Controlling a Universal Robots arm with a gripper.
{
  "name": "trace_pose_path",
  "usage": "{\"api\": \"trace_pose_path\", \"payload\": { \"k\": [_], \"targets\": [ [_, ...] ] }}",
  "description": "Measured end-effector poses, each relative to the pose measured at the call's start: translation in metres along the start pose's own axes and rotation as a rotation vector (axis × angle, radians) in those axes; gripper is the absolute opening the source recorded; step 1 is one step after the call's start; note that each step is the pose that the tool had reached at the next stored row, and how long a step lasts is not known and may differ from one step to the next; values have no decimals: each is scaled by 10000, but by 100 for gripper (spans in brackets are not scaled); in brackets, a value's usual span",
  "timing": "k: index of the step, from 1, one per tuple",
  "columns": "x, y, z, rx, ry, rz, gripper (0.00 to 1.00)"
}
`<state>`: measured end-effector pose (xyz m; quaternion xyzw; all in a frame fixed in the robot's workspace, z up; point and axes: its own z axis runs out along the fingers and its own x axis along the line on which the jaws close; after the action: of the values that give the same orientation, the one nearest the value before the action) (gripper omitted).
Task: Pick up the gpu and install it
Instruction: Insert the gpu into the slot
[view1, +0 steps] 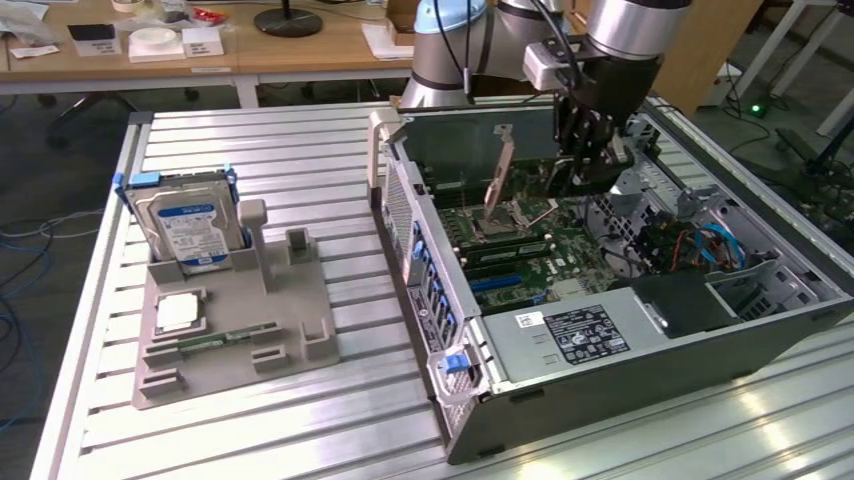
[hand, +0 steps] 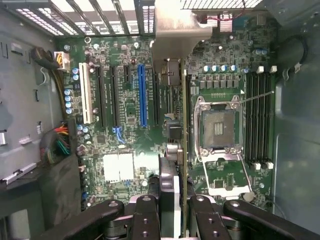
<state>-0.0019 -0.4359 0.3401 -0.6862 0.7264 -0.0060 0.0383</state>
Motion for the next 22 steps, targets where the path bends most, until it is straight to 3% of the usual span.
{"api": "trace_pose_path", "payload": {
  "k": [4, 10, 15, 22],
  "targets": [
    [4, 49, 37, -4, 7, -2, 28],
    [17, 117, 119, -56, 10, 1, 28],
    [142, 111, 127, -60, 34, -1, 28],
    [161, 150, 163, -73, -3, -285, 28]
  ]
}}
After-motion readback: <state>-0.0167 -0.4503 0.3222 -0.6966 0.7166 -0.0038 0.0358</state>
